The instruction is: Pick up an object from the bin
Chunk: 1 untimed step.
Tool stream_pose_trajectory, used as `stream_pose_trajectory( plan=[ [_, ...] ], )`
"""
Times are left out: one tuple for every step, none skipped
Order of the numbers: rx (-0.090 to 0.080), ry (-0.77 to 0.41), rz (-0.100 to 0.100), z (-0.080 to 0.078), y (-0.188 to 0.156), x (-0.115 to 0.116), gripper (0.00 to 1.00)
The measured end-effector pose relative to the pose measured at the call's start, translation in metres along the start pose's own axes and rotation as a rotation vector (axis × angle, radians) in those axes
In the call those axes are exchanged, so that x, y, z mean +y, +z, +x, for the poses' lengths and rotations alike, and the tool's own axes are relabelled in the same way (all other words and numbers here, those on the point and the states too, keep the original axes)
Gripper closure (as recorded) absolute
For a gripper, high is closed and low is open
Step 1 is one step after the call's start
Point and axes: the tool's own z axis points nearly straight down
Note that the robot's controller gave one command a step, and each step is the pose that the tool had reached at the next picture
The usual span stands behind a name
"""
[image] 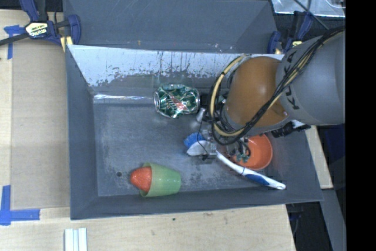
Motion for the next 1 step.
stream_pose_trajectory(
  plan=[
    [0.0, -0.001, 0.0, 0.0, 0.0, 0.0002, 1.0]
  ],
)
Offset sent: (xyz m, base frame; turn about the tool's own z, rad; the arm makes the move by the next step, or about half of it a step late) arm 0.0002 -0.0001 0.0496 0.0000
